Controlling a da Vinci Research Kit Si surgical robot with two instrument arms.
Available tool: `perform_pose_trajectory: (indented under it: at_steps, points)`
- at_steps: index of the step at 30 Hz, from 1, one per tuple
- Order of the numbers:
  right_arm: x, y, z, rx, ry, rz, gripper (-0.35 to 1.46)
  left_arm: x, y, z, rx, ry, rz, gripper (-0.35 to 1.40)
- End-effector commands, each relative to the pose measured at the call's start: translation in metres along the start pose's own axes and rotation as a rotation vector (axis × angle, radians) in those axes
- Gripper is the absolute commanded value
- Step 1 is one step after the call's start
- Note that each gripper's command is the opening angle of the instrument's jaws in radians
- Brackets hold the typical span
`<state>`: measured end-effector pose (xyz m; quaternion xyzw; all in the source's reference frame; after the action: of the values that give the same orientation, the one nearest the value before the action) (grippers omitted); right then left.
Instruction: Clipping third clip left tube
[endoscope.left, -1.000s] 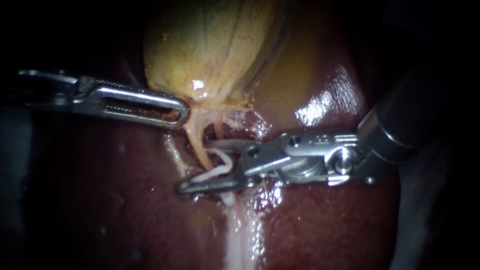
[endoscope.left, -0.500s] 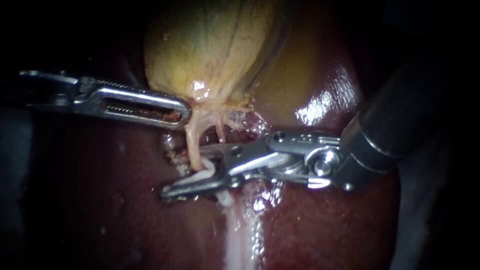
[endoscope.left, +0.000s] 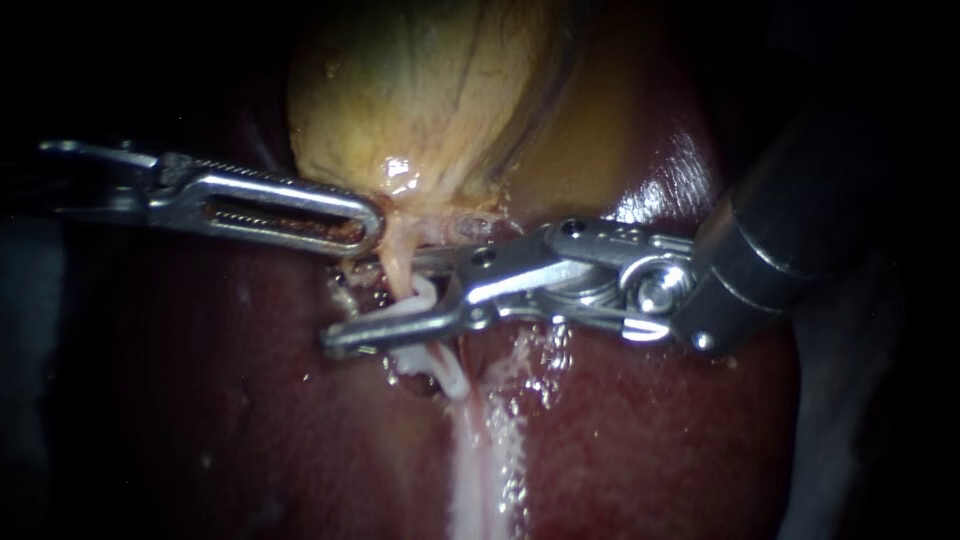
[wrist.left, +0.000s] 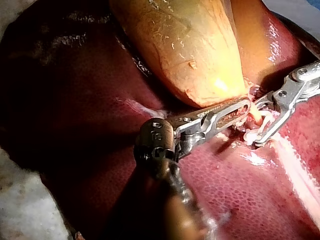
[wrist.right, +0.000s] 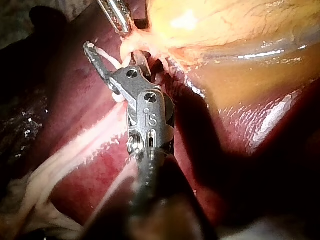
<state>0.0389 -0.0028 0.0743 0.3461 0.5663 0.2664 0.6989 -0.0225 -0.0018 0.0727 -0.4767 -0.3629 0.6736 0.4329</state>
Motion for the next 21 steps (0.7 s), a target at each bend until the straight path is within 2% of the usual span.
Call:
perform_pose_trajectory:
  at_steps: [1,10,14,21]
  points:
    - [0.0000,-0.0001,0.0000,-0.001,0.000,0.007,0.38,0.0000,0.0000,0.0000,0.000,-0.001,0.001,-0.35]
    - [-0.0004,-0.0002,-0.0003,0.002,0.001,0.034,-0.04,0.0000,0.0000,0.0001,0.000,-0.001,0.001,-0.35]
    - [-0.0005,-0.0002,-0.0007,0.003,0.002,0.070,-0.34,0.0000,0.0000,0.0001,0.000,-0.001,0.001,-0.35]
    - [-0.0010,-0.0001,-0.0012,0.003,-0.003,0.108,-0.35,0.0000,-0.0001,0.0001,0.000,-0.001,0.001,-0.35]
